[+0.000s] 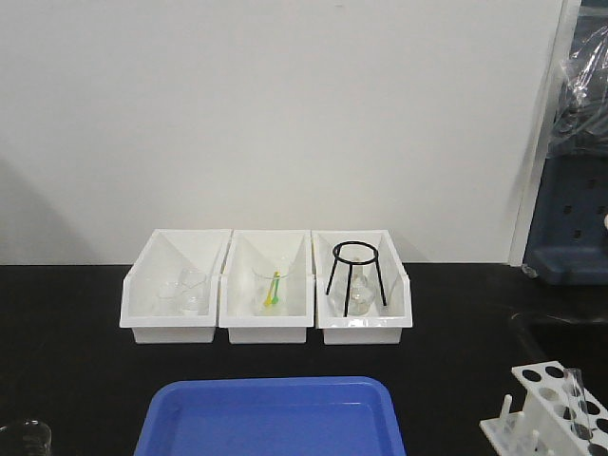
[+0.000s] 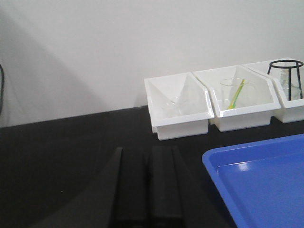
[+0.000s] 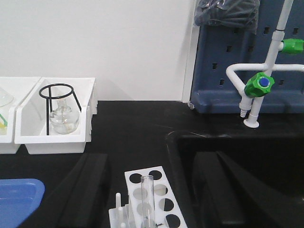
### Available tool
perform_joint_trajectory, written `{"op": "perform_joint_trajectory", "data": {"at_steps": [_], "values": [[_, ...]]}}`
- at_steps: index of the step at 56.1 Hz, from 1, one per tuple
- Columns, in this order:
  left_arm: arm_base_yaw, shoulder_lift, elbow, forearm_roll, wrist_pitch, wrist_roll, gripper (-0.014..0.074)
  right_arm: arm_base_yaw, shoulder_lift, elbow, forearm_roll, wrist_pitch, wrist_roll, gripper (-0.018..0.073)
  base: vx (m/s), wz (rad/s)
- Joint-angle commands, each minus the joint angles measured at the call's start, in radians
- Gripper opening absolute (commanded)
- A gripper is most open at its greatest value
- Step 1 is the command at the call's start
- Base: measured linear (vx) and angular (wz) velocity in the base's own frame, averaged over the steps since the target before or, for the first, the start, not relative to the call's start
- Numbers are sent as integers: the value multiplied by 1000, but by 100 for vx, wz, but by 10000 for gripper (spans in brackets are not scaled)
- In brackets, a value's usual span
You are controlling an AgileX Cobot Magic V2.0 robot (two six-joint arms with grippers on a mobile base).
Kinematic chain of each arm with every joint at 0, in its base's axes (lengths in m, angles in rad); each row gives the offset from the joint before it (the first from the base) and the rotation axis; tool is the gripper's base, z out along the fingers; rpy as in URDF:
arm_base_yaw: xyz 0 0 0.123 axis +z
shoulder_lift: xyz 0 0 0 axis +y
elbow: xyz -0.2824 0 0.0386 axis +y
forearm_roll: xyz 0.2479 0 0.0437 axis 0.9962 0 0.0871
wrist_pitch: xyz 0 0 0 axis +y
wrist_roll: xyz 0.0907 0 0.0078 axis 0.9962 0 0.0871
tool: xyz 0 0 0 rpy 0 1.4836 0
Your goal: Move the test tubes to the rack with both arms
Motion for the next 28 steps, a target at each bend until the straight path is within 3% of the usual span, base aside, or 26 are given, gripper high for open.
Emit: {"op": "perform_joint_trajectory", "data": {"at_steps": [1,4,9,28], "values": [[26,-98,60,-30,-113,24,-5,-8,-3,-35,-5,-79,-7,456,0,0],[40,-173,109,-51,-112,23,-6,-8,-3,-35,-5,-79,-7,456,0,0],[52,-272,98,-56,66,23,-6,-8,-3,-35,-5,-78,-7,456,0,0],[52,-214,99,-53,256,23,-6,-8,-1,-35,-5,-76,-7,456,0,0]]}}
